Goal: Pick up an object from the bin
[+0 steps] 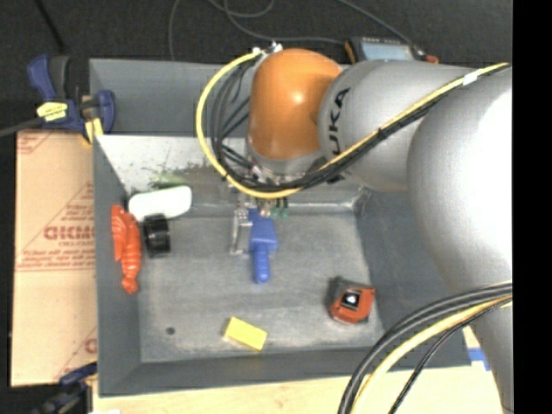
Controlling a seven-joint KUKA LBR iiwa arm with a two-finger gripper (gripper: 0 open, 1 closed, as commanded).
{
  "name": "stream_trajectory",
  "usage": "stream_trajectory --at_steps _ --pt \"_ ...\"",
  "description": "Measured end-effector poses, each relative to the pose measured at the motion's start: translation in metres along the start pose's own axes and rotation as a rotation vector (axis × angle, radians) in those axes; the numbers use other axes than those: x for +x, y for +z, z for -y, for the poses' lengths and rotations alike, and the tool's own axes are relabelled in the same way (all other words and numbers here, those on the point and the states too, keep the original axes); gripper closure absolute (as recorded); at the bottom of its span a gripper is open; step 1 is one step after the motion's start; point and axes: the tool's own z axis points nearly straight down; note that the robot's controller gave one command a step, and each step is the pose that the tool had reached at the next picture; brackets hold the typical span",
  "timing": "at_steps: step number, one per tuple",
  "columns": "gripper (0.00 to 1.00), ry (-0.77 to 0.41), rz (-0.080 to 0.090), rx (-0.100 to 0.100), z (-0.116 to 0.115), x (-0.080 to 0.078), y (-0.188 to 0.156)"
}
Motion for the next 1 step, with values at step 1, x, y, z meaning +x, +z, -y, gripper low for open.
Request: stream_trajectory --at_steps 1 --pt "0.00 0.002 0.008 -0.001 0.0004 -0.0016 -0.0052"
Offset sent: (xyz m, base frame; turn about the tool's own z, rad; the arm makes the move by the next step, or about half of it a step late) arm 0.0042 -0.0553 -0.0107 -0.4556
